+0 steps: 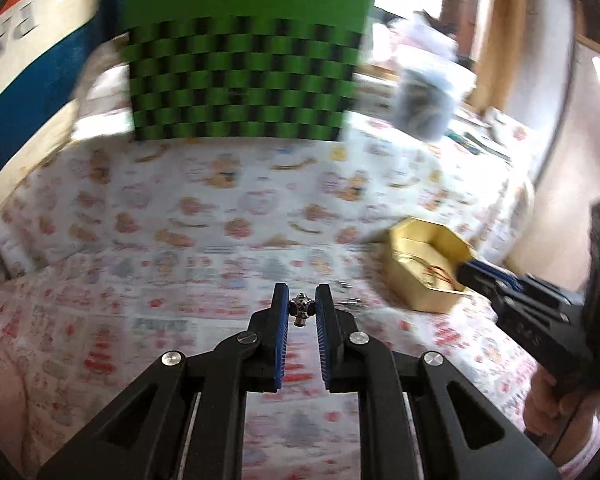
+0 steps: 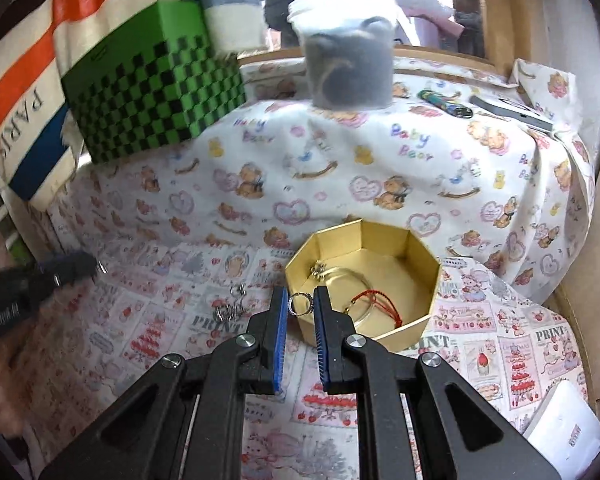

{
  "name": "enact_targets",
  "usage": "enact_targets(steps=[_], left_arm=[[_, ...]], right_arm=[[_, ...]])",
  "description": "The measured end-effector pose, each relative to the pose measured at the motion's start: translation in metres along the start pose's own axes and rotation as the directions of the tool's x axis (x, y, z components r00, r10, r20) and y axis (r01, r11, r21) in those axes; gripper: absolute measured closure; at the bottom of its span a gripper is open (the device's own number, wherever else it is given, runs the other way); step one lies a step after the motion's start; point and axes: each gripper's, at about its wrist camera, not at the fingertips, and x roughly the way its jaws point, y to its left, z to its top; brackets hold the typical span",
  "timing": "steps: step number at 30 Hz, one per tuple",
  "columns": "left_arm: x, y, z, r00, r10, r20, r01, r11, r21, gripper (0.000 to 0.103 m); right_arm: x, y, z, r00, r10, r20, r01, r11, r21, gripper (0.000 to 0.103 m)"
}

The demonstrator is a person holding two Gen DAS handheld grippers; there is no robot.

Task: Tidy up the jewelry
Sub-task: 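Carry the charm and ring into the yellow box and open both grippers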

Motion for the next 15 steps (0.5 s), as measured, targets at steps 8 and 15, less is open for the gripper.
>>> enact_targets(steps=[8, 15], left_arm=[[0.023, -0.064, 0.027, 0.999, -0.031, -0.016, 0.032, 0.997, 0.076, 0.090], [0.054, -0.092, 0.045, 0.995, -0.090, -0.045, 0.093, 0.993, 0.075, 0.090]], right_arm=[[0.002, -0.037, 0.006, 1.000, 0.028, -0.012, -0.026, 0.993, 0.116, 0.089], [0.013, -0.074, 0.005, 0.994, 0.077, -0.072, -0.056, 0.964, 0.259, 0.089]])
